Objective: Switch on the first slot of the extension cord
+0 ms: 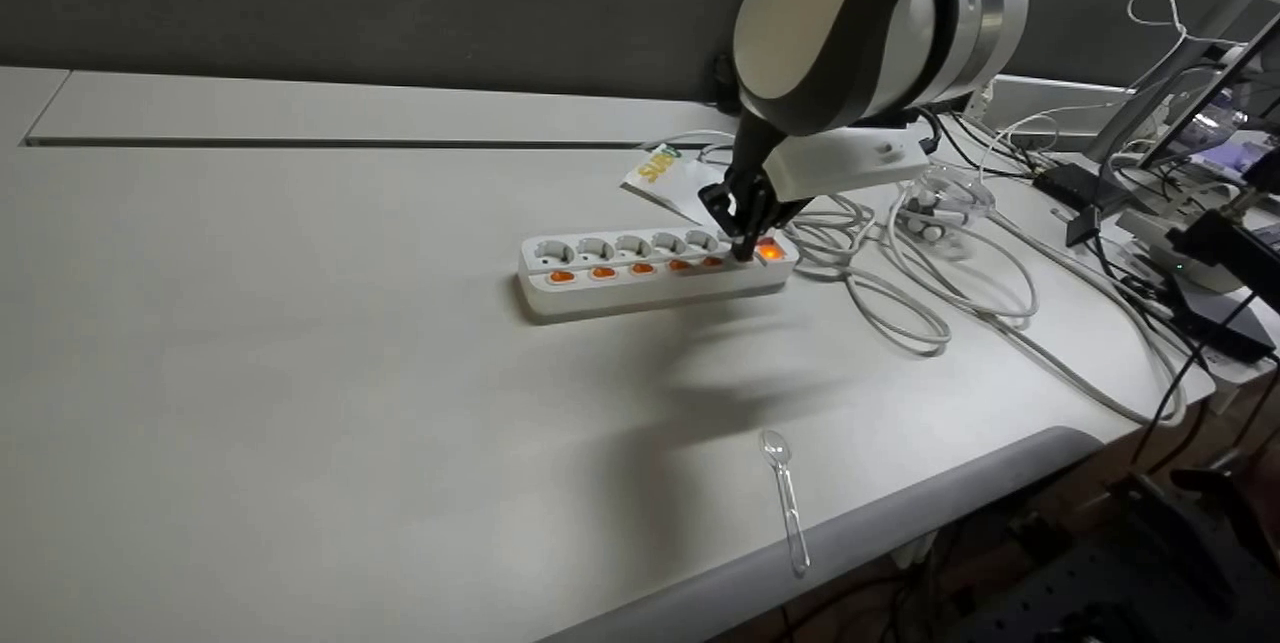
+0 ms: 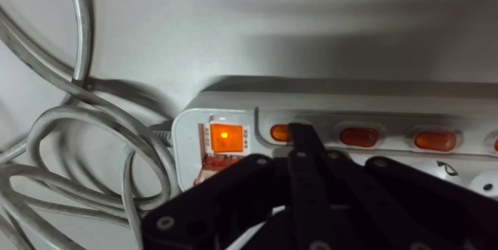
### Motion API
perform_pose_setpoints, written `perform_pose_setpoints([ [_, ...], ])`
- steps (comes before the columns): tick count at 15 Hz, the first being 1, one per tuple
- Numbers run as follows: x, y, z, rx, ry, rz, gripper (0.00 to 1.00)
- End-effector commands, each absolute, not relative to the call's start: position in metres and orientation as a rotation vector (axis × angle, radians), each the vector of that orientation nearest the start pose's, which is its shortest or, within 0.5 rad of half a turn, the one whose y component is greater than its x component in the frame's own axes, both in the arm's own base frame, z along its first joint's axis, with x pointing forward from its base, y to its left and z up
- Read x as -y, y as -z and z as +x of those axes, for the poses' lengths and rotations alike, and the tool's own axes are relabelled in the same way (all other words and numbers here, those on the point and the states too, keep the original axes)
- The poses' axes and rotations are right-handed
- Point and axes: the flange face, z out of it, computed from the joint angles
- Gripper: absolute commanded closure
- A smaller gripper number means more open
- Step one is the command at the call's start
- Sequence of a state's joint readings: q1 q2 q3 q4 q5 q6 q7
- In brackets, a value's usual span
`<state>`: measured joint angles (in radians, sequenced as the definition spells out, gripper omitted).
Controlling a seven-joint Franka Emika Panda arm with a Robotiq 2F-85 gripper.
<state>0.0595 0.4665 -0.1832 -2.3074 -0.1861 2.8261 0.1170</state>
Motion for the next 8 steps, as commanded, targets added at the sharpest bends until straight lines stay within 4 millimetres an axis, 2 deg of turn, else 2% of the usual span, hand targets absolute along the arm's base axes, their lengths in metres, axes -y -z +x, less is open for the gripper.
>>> perform_pose_setpoints([
  [1, 0.047, -0.120, 0.520, -0.157, 0.047, -3.317, 1.00],
  [6, 0.036, -0.103, 0.510, -0.221, -0.014, -3.299, 1.00],
  [8, 0.037, -0.097, 0.509, -0.270, 0.013, -3.326, 1.00],
])
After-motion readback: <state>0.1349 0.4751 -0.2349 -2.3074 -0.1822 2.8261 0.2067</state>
